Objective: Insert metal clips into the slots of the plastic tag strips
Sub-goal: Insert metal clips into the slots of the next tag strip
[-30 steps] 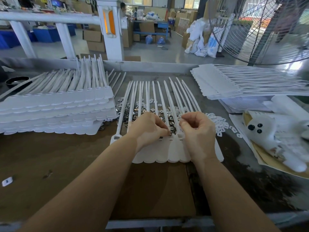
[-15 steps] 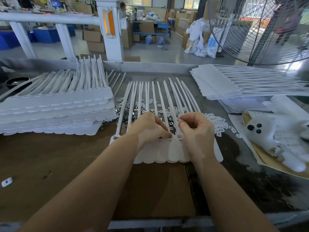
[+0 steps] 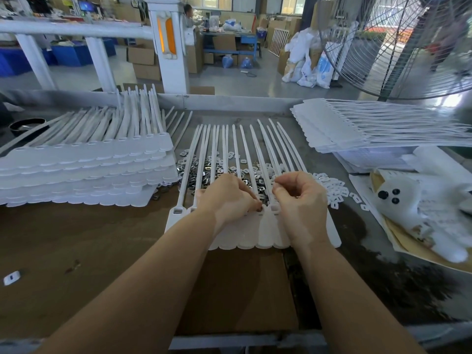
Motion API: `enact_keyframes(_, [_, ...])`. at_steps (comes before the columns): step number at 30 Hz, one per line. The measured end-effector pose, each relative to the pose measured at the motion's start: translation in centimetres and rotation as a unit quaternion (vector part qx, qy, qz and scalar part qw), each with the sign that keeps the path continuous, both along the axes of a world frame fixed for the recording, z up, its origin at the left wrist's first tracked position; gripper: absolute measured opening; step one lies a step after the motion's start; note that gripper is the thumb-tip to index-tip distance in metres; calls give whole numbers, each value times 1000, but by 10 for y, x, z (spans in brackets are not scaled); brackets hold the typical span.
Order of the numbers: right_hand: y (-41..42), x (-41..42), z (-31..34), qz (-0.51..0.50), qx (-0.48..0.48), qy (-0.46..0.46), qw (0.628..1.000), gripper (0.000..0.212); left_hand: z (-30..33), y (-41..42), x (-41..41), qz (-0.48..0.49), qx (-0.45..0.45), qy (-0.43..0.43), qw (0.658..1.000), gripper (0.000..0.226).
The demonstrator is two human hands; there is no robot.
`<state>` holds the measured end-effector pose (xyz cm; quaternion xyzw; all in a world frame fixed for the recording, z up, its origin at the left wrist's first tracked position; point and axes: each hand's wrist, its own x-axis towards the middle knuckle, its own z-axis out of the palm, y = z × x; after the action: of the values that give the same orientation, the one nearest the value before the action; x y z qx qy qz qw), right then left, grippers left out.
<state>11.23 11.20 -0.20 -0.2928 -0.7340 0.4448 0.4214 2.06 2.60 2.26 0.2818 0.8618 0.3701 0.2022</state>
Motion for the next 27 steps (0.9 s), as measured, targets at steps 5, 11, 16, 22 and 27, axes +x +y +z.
enact_keyframes(5, [0, 1, 0, 3, 2, -2, 1000, 12, 1, -1, -1, -22, -21, 45, 999, 17])
enact_keyframes(11, [0, 0, 0, 3, 9, 1, 1000, 12, 1, -8, -9, -84, 37, 22, 996, 4])
enact_keyframes(16, [0, -1, -1, 2, 4, 0, 1000, 13, 1, -8, -12, -136, 29, 81, 987, 10])
enact_keyframes(22, [1, -1, 0, 3, 10, -4, 1000, 13, 3, -7, -10, -178, -30, 191, 965, 11])
enact_keyframes(27, [1, 0, 0, 4, 6, -7, 1000, 12, 4, -6, -10, -188, -59, 198, 960, 12])
